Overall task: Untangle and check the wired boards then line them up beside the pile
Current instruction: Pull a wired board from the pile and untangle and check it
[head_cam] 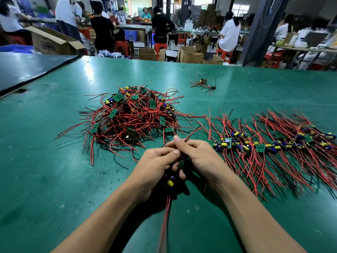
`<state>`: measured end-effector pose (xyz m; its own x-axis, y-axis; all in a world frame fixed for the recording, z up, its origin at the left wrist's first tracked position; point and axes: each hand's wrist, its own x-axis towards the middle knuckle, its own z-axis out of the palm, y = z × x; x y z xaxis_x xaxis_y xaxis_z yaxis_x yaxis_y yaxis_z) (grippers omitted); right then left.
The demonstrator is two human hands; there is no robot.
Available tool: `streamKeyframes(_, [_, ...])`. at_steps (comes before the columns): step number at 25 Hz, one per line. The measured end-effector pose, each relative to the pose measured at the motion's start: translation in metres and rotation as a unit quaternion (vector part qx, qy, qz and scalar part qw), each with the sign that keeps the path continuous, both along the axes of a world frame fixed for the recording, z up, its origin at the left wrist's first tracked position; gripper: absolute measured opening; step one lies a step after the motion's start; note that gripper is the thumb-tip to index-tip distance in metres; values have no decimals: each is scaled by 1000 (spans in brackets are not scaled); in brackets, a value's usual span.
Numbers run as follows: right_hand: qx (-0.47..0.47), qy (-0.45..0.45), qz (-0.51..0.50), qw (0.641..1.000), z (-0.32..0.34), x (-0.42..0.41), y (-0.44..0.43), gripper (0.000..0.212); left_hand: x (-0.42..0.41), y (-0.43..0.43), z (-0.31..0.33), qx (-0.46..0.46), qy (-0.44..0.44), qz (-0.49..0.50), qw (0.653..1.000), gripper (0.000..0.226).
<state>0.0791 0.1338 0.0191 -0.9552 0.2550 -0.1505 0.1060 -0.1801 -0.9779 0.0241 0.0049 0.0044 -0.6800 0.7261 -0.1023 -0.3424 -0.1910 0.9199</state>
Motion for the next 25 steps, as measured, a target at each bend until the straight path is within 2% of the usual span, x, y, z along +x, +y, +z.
streamKeyframes(3, [39, 15, -38, 998, -1, 0, 6, 40, -1, 2, 1, -16, 12, -16, 1000, 25])
streamKeyframes(8, [94, 28, -117, 988, 1, -2, 17, 46, -1, 1, 3, -20, 49, -32, 998, 23])
streamKeyframes(10, [72, 25, -140, 987, 2, -2, 19, 45, 0, 1, 3, -26, 67, -42, 997, 23])
streamKeyframes(15, [-105, -17, -103, 989, 6, -2, 24, 60, 1, -1, 3, -30, 87, -67, 993, 22])
streamKeyframes(17, [-131, -37, -84, 987, 6, -1, 27, 58, 3, -2, 2, -40, 96, -81, 991, 22])
streamKeyframes(20, [-110, -47, -88, 989, 5, -1, 28, 59, 3, -2, 2, -47, 98, -81, 991, 22])
streamKeyframes(22, [-62, -44, -90, 993, 5, -1, 23, 57, 1, -3, 2, -38, 72, -69, 994, 23])
streamKeyframes(25, [-35, -31, -40, 998, 3, 0, 13, 42, 1, -2, 2, -18, 29, -56, 998, 23])
